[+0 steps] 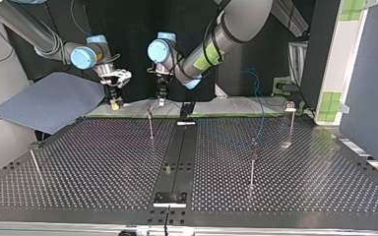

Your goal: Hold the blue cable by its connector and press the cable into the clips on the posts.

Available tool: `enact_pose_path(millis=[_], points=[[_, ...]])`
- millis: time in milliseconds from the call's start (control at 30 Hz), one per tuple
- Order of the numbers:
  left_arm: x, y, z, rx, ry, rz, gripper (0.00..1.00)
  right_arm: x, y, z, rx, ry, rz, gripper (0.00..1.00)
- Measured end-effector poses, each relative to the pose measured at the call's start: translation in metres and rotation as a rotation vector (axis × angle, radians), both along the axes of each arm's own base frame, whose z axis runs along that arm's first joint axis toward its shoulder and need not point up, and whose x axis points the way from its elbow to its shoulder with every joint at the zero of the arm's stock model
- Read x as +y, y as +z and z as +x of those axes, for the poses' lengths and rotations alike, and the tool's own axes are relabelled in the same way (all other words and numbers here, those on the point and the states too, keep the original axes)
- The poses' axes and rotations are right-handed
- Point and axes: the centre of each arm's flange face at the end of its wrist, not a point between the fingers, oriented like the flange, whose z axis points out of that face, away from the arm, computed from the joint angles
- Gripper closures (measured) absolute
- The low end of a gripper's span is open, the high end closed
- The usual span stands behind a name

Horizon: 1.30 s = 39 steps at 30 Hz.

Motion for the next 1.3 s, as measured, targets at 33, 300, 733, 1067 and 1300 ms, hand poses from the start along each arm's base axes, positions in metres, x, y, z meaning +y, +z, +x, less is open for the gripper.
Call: enact_pose_path(millis=[33,300,733,1067,1300], points=[[0.000,-0.005,0.000,0.004,-0.004,0.003,0.99,-0.001,0.000,0.000,-0.001,-0.001,-0.001,1.00],[0.002,-0.017,0.003,0.012,-0.029,0.004,0.99,-0.011,0.005,-0.005,-0.008,-0.010,-0.012,1.00],[0.006,-0.013,0.020,0.011,-0.061,-0.016,0.99,-0.022,0.010,-0.009,-0.019,-0.020,-0.024,1.00],[0.005,-0.001,0.040,0.001,-0.066,-0.028,0.99,-0.022,0.009,-0.009,-0.015,-0.021,-0.025,1.00],[0.013,0.003,0.056,0.003,-0.058,-0.028,0.99,-0.023,0.007,-0.010,-0.013,-0.027,-0.027,1.00]])
